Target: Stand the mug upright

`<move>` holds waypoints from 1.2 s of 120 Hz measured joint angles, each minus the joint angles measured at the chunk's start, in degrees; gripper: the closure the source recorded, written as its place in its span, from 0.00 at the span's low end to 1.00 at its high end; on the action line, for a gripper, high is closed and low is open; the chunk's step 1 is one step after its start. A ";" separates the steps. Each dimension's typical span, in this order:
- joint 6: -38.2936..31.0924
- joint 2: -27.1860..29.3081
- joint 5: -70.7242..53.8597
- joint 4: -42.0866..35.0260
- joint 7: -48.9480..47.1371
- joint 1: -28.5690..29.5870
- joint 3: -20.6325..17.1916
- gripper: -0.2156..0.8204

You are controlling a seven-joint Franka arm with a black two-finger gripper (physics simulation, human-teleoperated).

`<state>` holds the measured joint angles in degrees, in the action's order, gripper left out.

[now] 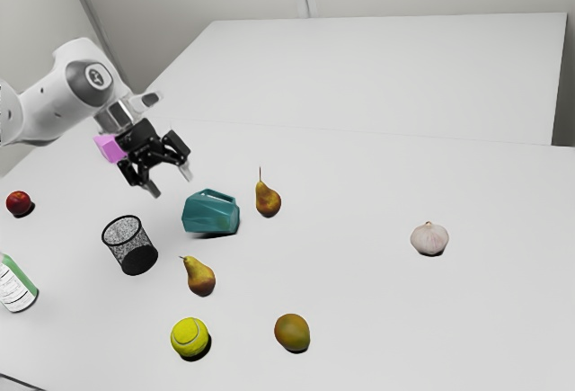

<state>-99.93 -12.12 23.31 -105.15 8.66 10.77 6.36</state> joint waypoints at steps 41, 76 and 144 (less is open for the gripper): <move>-0.22 -8.29 7.25 3.82 4.29 0.45 1.69 0.21; -0.36 -11.87 11.70 4.41 6.96 0.48 2.77 0.21; -0.40 -14.46 19.27 4.23 9.55 0.39 2.53 0.62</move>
<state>-100.34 -26.58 42.59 -100.93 18.21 11.16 8.88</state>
